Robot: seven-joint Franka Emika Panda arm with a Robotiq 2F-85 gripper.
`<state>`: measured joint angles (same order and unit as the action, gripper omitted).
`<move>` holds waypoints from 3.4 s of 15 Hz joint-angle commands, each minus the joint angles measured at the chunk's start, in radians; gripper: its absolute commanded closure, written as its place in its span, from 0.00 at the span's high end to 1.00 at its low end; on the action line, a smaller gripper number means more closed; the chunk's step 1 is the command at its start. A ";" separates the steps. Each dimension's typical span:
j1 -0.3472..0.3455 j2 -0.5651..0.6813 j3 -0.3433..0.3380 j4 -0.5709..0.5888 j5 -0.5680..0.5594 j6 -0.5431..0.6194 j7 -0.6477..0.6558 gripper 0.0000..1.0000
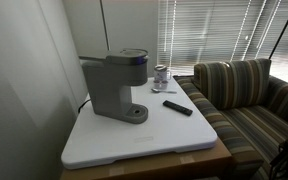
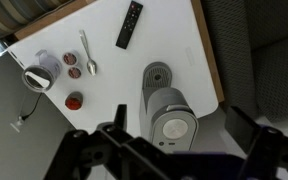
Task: Press the on/off button on the coffee machine.
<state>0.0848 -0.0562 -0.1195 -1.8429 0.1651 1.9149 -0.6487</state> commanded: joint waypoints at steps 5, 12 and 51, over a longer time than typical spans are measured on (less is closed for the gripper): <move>-0.032 0.012 0.054 0.016 -0.003 0.008 0.007 1.00; -0.009 0.120 0.117 0.169 -0.146 -0.092 0.056 1.00; 0.059 0.762 0.240 0.896 -0.179 -0.256 0.073 0.00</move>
<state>0.1508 0.6833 0.1141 -0.9534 -0.0328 1.6331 -0.5797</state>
